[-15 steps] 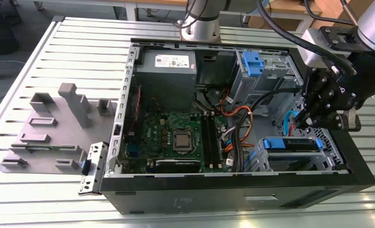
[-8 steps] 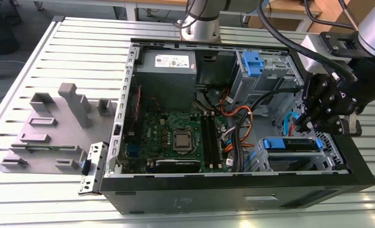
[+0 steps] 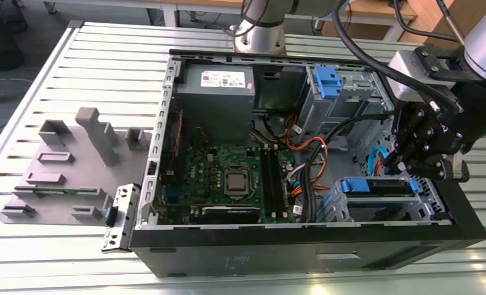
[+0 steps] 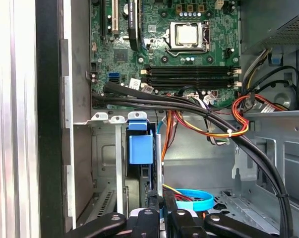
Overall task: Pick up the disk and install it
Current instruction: 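Insert the first disk wire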
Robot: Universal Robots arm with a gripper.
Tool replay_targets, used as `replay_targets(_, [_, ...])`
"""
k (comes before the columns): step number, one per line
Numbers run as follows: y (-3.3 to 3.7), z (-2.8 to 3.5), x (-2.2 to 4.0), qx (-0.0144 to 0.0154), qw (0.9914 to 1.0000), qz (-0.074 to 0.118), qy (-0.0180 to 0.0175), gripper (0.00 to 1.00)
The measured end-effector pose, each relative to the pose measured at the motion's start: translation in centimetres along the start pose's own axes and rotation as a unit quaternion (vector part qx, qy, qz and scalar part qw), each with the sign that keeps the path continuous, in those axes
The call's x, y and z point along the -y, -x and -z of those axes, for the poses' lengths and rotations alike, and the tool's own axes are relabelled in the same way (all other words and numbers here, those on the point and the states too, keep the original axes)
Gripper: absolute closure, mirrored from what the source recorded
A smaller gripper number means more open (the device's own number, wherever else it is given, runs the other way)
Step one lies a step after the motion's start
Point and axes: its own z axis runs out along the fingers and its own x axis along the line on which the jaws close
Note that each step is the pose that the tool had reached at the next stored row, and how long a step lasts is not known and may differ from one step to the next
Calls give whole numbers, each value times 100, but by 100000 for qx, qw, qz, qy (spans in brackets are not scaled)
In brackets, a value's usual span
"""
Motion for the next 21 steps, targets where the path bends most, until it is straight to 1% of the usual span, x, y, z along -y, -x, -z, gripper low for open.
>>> replay_targets(5, [-11, -14, -6, 1, 100000, 4, -58, 84])
replay_targets(12, [-22, -17, -7, 4, 100000, 0, -60, 84])
replay_targets(17, [-40, -32, -17, 10, 100000, -3, -62, 84])
replay_targets(18, [-43, -40, -18, 9, 100000, 6, -82, 84])
replay_targets(20, [-44, -61, -24, 16, 100000, 18, -266, 84])
replay_targets(21, [-44, -62, -23, 17, 99999, 30, -326, 84])
